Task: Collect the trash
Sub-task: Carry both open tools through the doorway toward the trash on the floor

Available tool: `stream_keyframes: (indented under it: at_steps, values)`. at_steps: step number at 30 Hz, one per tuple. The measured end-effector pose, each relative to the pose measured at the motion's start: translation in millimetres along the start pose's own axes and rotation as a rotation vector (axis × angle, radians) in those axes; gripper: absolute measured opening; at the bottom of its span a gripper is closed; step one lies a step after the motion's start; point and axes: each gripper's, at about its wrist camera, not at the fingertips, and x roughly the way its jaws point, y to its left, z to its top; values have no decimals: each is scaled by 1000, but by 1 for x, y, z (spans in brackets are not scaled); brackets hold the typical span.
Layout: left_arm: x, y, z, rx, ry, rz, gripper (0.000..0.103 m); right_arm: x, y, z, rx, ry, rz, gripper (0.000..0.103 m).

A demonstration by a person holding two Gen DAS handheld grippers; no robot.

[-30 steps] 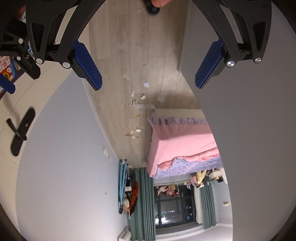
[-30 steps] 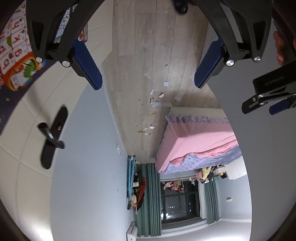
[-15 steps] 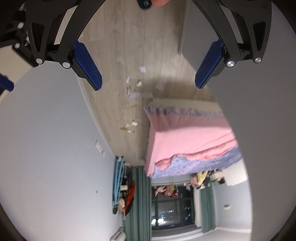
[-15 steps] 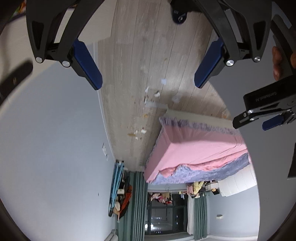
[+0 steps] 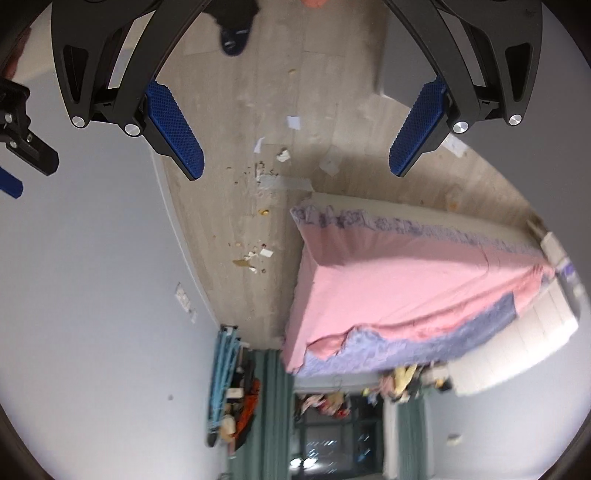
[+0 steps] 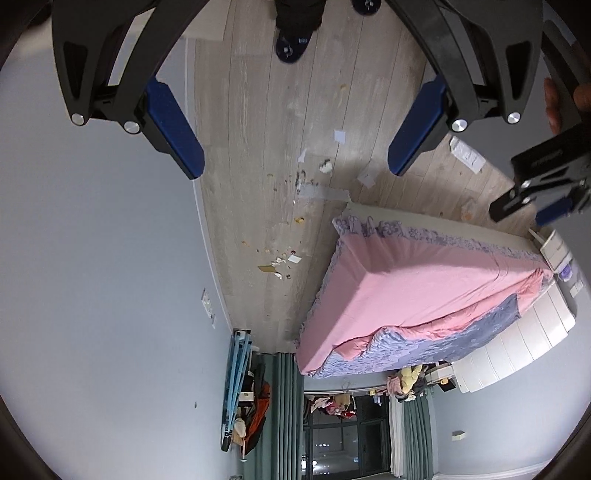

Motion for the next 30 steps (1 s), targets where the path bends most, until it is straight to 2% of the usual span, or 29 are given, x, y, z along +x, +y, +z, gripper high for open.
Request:
stream_keyframes:
  at_steps: [2,5,10,12,15,20,27,30]
  values:
    - [20,-7,22,-48,26,10,97,21,-12,22,-8,13,17,97]
    - [37,-21,49,-60,3,46,97,51,-24,55,-28,8,52,97]
    - [69,-21,71,-93,17,42,97,97,-27,96,-76,24,103,97]
    - [80,-14,77,-111,28,62,97,108,-22,105,-114,29,125,97]
    - [95,0,82,-125,59,82,97,131,-10,116,-160,55,150,97]
    - [125,29,91,-87,79,120,97,176,23,128,-191,111,179,97]
    - [211,90,103,-53,128,87,97,239,75,141,-201,179,134,97]
    - [247,102,106,-10,129,62,97,267,95,146,-190,177,121,97]
